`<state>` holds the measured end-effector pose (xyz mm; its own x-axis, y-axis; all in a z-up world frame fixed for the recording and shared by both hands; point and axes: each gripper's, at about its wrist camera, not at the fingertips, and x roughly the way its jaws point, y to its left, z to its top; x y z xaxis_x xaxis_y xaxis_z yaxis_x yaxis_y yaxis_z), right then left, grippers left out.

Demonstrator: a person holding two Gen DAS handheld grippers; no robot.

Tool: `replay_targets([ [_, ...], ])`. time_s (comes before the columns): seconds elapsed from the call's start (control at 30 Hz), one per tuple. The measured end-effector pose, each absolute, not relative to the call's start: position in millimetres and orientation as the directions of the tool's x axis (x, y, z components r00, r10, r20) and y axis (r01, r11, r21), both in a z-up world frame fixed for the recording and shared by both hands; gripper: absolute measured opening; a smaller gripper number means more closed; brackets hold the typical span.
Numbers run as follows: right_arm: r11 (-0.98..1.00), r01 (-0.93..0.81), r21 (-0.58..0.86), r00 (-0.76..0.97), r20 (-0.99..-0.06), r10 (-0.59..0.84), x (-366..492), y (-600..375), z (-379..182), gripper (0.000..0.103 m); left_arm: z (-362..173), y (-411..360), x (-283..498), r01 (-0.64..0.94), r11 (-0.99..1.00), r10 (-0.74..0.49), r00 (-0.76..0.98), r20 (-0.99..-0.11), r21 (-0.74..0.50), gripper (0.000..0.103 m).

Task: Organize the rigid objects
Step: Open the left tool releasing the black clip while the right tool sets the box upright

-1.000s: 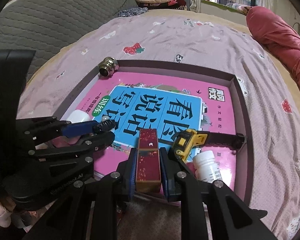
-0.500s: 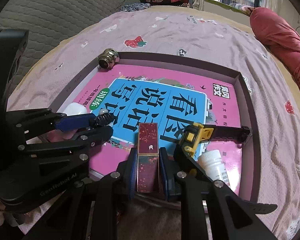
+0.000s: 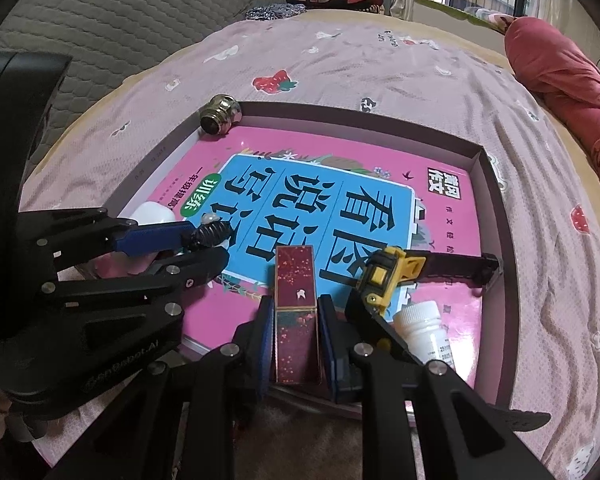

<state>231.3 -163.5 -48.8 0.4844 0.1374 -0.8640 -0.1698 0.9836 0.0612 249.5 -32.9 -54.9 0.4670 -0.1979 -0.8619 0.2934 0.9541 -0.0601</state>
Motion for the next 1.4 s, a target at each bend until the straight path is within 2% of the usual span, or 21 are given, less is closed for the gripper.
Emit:
replay_targets([
  [0.63,0.985,-0.157,0.075,0.495,-0.857,0.144,231.4,-166.0,-41.9,0.022,-53.4,-29.7,246.0,0.266,0.961,-0.198,0.456,-0.868,-0.079,0.032],
  [1.0,0.986,-0.146,0.078,0.513,-0.846,0.143,228.0,-170.5,-31.5,0.024,-52.5,-26.7,243.4,0.257,0.958,-0.229,0.43,-0.873,-0.125,0.057],
  [1.4,0.988,-0.142,0.057,0.546,-0.828,0.127,225.5,-169.4,-16.6,0.038,-40.9,-16.9,238.7,0.238,0.964,-0.221,0.457,-0.861,-0.121,0.065],
])
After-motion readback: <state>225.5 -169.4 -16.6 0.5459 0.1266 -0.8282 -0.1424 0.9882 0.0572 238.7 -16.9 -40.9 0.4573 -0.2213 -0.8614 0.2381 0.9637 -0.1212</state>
